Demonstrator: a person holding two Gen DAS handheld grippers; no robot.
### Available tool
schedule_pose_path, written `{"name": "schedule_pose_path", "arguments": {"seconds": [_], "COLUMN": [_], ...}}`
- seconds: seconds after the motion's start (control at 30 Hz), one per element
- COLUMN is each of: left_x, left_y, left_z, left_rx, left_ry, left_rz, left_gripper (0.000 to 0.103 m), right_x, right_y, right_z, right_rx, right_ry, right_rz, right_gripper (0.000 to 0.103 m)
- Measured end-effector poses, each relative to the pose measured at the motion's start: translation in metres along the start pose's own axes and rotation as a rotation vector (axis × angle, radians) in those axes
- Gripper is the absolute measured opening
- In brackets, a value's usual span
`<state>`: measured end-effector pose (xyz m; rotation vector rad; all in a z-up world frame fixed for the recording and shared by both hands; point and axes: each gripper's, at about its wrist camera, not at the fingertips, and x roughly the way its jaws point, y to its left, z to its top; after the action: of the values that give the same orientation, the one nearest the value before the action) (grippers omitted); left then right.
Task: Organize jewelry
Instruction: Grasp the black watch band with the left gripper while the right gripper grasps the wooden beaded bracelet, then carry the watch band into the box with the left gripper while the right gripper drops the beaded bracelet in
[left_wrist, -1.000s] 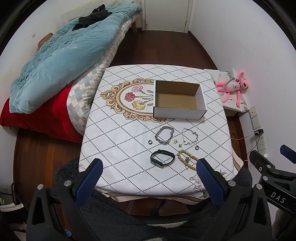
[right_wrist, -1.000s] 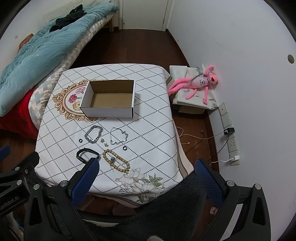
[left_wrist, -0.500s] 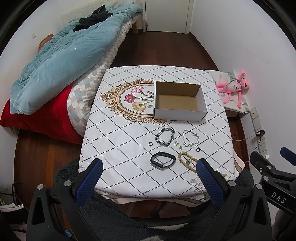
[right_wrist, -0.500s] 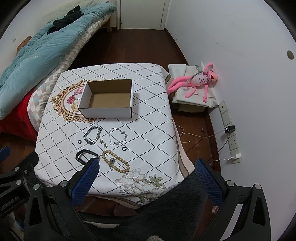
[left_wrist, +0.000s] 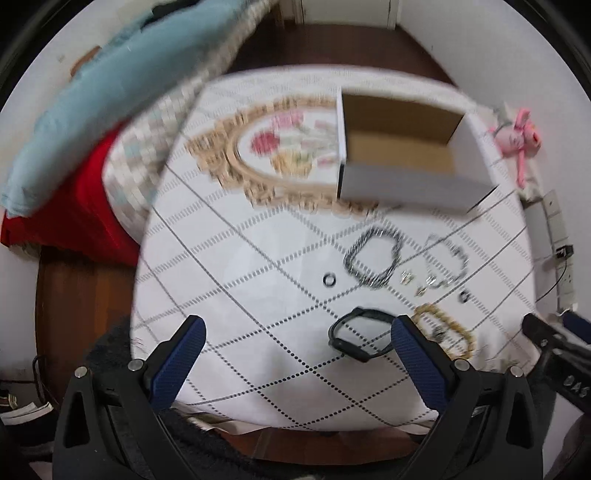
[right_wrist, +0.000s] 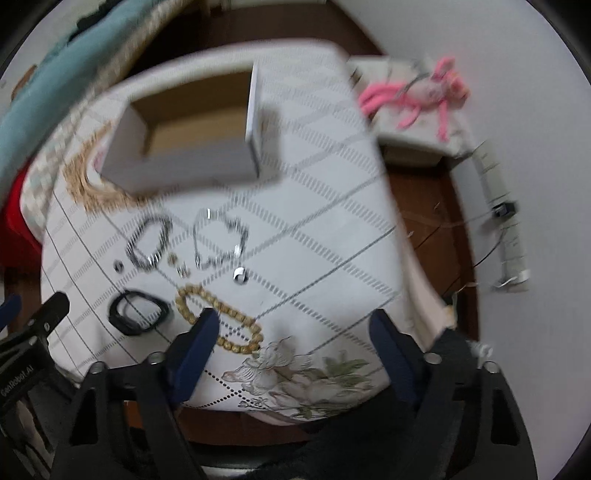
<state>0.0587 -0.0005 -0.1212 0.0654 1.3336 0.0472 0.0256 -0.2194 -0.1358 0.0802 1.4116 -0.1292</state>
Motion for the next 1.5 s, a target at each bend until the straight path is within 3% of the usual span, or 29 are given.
{"name": "schedule_pose_path", "arguments": {"seconds": [0.07,0.2,0.23,0.4,0.43,0.47,0.5,0.57,0.6,0.67,1.23,1.5], "left_x": [0.020,0.050,0.054,0.071,0.074,0.077,0.081,0.080,0.079,0.077,0.068,0.046], "left_y": [0.001,-0.001,-0.003,-0.006,-0.006,-0.006,-0.005,-0.006,-0.007,-0.010,-0.016,-0.009], "left_z": [-0.001,-0.007,-0.008,-0.013,-0.014,-0.015,-0.016,-0.017,-0.018,-0.021,-0.040,-0.043], "left_rx": [0.001,0.009,0.012,0.017,0.017,0.015,0.014,0.025,0.036,0.051,0.060,0.053], "left_ry": [0.050,0.114,0.122,0.141,0.145,0.149,0.154,0.130,0.119,0.115,0.058,0.030], "left_rz": [-0.012,-0.075,-0.086,-0.086,-0.081,-0.084,-0.088,-0.082,-0.085,-0.085,-0.082,-0.119], "left_gripper": [0.084,0.081,0.076,0.069,0.062,0.048,0.043,0.031,0.026,0.010,0.004,0.002], "right_x": [0.030,0.067,0.074,0.084,0.085,0.085,0.085,0.079,0.078,0.076,0.070,0.047], "right_y": [0.005,0.012,0.015,0.022,0.023,0.024,0.025,0.028,0.028,0.024,0.034,0.014], "right_z": [-0.004,-0.013,-0.016,-0.021,-0.022,-0.023,-0.025,-0.028,-0.030,-0.031,-0.034,-0.027], "right_rx": [-0.003,-0.003,-0.008,-0.019,-0.020,-0.025,-0.031,-0.036,-0.037,-0.024,-0.040,0.044], "right_ry": [0.056,0.116,0.128,0.115,0.109,0.103,0.097,0.091,0.093,0.101,0.057,0.030], "right_rz": [0.019,0.018,0.016,0.005,0.006,0.006,0.008,0.009,0.006,0.020,-0.008,0.157], "right_gripper": [0.075,0.063,0.058,0.048,0.047,0.046,0.043,0.027,0.013,0.010,0.010,0.009]}}
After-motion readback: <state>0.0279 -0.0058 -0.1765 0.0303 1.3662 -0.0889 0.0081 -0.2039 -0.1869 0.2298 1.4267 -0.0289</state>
